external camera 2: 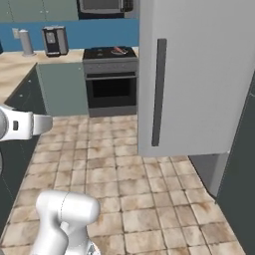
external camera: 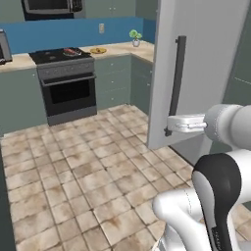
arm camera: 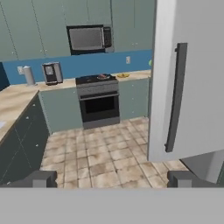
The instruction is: Place the cold items (lemon and cucumber) from the fridge in one tupperware on the dining counter. Place the warm items (kebab skewer and hot dog) in the stove area in another tupperware.
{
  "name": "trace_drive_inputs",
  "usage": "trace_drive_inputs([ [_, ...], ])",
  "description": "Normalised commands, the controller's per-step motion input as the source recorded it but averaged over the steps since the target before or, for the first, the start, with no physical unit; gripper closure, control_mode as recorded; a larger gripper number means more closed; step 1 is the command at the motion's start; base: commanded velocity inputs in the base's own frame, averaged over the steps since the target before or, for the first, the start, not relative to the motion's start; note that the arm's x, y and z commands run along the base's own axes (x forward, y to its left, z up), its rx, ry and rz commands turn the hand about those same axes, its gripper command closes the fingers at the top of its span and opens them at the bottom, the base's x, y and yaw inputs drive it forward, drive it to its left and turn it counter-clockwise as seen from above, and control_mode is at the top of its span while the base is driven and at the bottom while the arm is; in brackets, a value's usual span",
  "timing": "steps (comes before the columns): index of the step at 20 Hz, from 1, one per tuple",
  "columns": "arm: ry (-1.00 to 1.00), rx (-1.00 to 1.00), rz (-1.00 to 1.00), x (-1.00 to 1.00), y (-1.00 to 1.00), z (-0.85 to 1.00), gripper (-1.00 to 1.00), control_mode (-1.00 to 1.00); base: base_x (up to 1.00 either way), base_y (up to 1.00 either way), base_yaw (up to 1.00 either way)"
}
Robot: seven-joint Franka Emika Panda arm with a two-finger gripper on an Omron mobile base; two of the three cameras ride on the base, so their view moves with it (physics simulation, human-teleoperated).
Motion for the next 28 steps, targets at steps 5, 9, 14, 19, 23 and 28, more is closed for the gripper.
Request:
trace_drive_inputs([
  [5,0.00,0.00,0.00,0.00,0.00,0.00,-1.00,1.00,0.18,0.27,-0.12],
  [9,0.00,0.00,0.00,0.00,0.00,0.00,-1.00,1.00,0.14,0.14,-0.34],
  [14,0.00,0.00,0.00,0.00,0.00,0.00,-1.00,1.00,0.18,0.07,-0.42],
  [19,0.00,0.00,0.00,0.00,0.00,0.00,-1.00,1.00,0.19,0.03,-0.42],
  [23,0.00,0.00,0.00,0.00,0.00,0.00,-1.00,1.00,0.19,0.00,-0.40],
  [28,0.00,0.00,0.00,0.00,0.00,0.00,-1.00,1.00,0.20,0.00,-0.40],
])
